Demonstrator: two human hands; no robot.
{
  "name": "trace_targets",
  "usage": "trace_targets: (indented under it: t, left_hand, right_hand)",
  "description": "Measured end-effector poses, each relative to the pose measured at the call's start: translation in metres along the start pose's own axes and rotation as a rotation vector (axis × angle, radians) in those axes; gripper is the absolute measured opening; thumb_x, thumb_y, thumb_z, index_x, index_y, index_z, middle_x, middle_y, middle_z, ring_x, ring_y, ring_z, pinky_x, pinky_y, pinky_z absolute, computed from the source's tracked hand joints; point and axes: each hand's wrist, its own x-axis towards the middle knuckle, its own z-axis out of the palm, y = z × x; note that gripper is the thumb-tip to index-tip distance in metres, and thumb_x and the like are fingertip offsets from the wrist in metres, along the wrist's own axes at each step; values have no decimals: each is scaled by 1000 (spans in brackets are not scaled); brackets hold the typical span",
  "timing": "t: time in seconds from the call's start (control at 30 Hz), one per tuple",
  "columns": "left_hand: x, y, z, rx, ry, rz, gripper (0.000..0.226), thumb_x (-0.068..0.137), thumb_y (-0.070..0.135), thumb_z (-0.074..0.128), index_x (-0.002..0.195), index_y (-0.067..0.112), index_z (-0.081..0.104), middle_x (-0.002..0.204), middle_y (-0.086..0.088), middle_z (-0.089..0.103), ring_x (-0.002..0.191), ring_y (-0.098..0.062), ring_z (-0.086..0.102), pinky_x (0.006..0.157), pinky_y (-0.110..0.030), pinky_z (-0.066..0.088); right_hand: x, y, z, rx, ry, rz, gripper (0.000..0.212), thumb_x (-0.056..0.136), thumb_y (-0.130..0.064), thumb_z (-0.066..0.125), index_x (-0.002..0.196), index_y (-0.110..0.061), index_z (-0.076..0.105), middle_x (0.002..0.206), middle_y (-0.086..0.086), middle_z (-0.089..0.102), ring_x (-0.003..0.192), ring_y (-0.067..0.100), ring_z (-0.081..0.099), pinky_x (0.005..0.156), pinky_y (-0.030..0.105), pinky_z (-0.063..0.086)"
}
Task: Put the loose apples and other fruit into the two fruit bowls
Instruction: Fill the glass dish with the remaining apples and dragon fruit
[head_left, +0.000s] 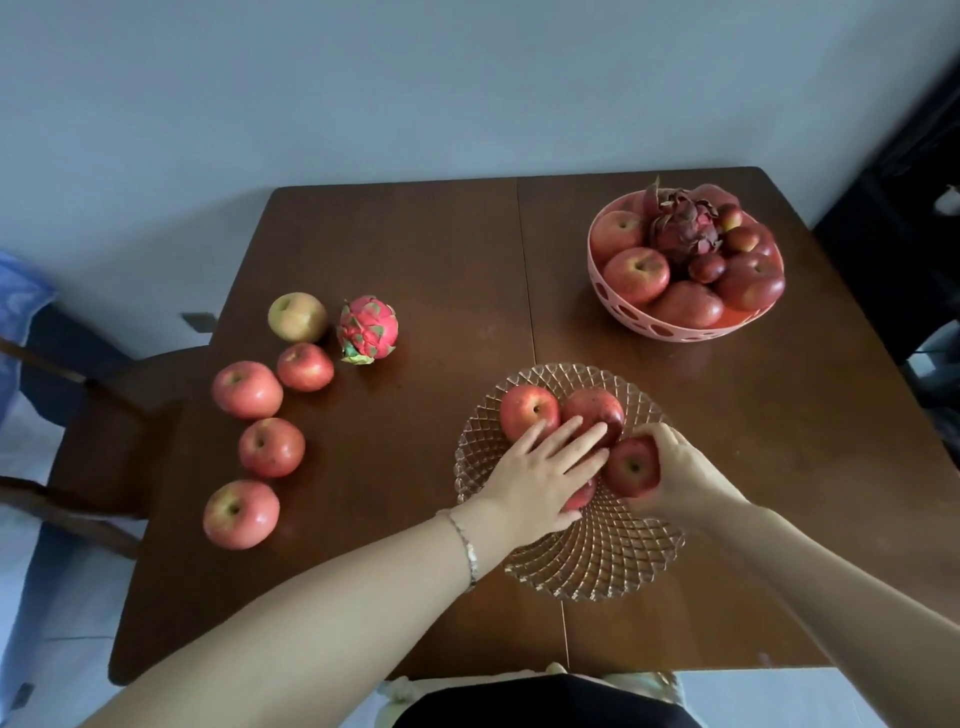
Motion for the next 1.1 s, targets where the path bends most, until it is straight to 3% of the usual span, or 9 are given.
trace_targets:
  t: [0.2, 0.43, 0.57, 0.7, 0.83, 0.9, 0.97, 1.03, 1.1]
  left_hand:
    - [20, 4, 7, 102, -73, -140, 84, 90, 58, 36, 147, 15, -7, 154, -2, -25, 144, -26, -8, 114, -45, -9]
    - [20, 7, 5, 81, -67, -164, 86, 89, 58, 39, 147, 14, -7, 155, -3, -23, 145, -26, -6, 114, -46, -9]
    - [19, 9, 8, 33, -46, -163, 84, 89, 54, 43, 148, 15, -2, 155, -3, -21, 145, -27, -4, 114, -47, -8]
    - [14, 7, 4, -46, 0, -143, 81, 88, 55, 45, 148, 21, 3, 156, -4, -19, 145, -25, -8, 115, -47, -9]
    - [-16, -11, -8, -233, 197, -239, 68, 89, 51, 45, 145, 20, 23, 158, -6, 3, 145, -22, 4, 116, -41, -6]
    - [-41, -28, -16, -302, 309, -365, 52, 88, 39, 52, 134, 17, 43, 148, -9, 33, 137, -26, 31, 116, -40, 10]
    - [-78, -60, -15, -302, 361, -560, 38, 86, 29, 57, 120, 13, 55, 126, -7, 53, 115, -26, 52, 105, -38, 34]
    - [-111, -91, -11, -263, 298, -796, 43, 82, 30, 61, 121, 12, 53, 122, -10, 53, 111, -28, 52, 95, -37, 40]
    - [-143, -118, -2, -237, 115, -1068, 67, 79, 44, 63, 132, 11, 39, 135, -16, 41, 122, -32, 42, 97, -39, 39]
  right_hand:
    - [-5, 1, -6, -169, -122, -251, 79, 60, -19, 73, 132, -20, 41, 132, -1, 36, 109, 19, 51, 88, 20, 44]
    - [-3, 5, -4, -191, -96, -194, 86, 61, -23, 71, 136, -17, 29, 135, 1, 43, 125, 14, 39, 95, 13, 28]
    - [-4, 4, -5, -249, -173, -174, 108, 62, -36, 75, 145, -19, 8, 149, 1, 20, 137, 17, 23, 109, 27, 29]
    - [-7, -6, -13, -201, -154, -173, 120, 57, -50, 79, 145, -24, 2, 149, 0, 16, 138, 18, 20, 110, 32, 29]
    - [-10, -38, -22, -129, -26, -323, 92, 67, -53, 69, 141, -24, 23, 142, -4, 27, 129, 7, 23, 104, 27, 26]
    - [-8, -62, -25, -85, 39, -418, 61, 76, -39, 69, 129, -22, 45, 130, -5, 45, 117, 3, 33, 100, 24, 31]
    - [-1, -98, -16, -32, -2, -457, 35, 80, -26, 67, 114, -20, 60, 114, -6, 59, 105, 4, 49, 92, 17, 38]
    - [5, -130, -5, 11, -85, -482, 23, 83, -21, 64, 106, -19, 65, 104, -9, 65, 95, 1, 56, 85, 9, 42]
    - [15, -162, 15, 9, -141, -526, 21, 85, -20, 61, 106, -18, 64, 103, -7, 66, 94, 3, 58, 87, 17, 46]
